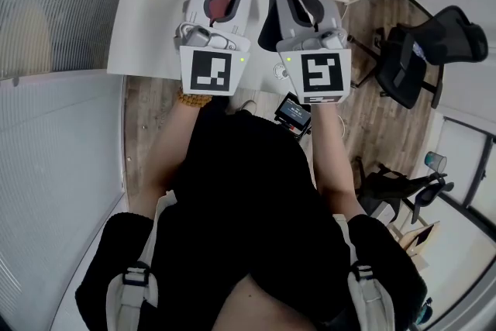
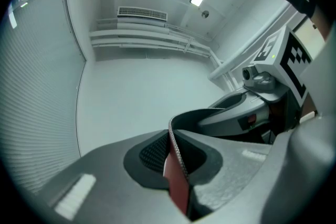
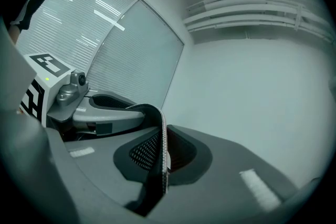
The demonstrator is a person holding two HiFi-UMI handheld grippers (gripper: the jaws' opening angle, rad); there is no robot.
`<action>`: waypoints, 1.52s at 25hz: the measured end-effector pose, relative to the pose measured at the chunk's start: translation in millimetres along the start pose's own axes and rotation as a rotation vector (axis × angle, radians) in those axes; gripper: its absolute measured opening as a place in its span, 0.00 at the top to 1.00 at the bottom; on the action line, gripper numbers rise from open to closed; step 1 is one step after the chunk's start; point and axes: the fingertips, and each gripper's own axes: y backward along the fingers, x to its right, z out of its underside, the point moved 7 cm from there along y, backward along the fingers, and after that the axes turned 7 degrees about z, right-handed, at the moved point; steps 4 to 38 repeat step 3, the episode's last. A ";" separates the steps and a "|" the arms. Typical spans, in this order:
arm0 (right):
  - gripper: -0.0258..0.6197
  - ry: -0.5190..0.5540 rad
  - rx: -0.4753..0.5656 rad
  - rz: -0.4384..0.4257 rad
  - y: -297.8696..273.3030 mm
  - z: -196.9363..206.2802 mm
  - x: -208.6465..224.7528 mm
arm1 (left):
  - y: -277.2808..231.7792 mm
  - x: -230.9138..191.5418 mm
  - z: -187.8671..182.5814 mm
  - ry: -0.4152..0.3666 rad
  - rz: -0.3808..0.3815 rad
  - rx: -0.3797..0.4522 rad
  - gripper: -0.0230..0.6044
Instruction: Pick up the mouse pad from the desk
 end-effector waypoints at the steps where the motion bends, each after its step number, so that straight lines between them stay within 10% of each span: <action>1: 0.90 0.004 -0.005 -0.006 -1.8 0.6 -0.1 | -0.5 -1.4 1.1 -0.001 0.001 -0.002 0.93; 38: 0.90 0.011 -0.014 -0.017 -5.4 1.3 -0.3 | -1.4 -4.4 3.1 -0.002 0.001 -0.005 0.93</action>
